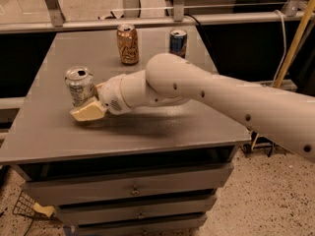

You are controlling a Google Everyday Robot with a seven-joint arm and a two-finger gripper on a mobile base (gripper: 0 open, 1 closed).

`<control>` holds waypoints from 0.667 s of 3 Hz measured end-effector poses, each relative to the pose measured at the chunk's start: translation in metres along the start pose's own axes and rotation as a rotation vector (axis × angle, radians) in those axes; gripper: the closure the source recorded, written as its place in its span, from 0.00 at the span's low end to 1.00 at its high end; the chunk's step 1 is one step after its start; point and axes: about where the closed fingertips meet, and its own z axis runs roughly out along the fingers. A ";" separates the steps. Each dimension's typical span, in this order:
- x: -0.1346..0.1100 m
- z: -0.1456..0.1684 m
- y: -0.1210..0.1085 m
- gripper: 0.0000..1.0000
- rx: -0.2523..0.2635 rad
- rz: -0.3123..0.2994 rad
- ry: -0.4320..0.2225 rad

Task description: Move 7up can near redbull can

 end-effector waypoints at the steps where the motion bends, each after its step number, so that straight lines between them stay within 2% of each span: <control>1: -0.006 -0.037 -0.024 1.00 0.083 -0.027 0.021; 2: 0.003 -0.116 -0.076 1.00 0.265 -0.053 0.116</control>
Offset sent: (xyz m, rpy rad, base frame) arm 0.0906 -0.2134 0.0833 -0.2498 -0.2137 -0.3904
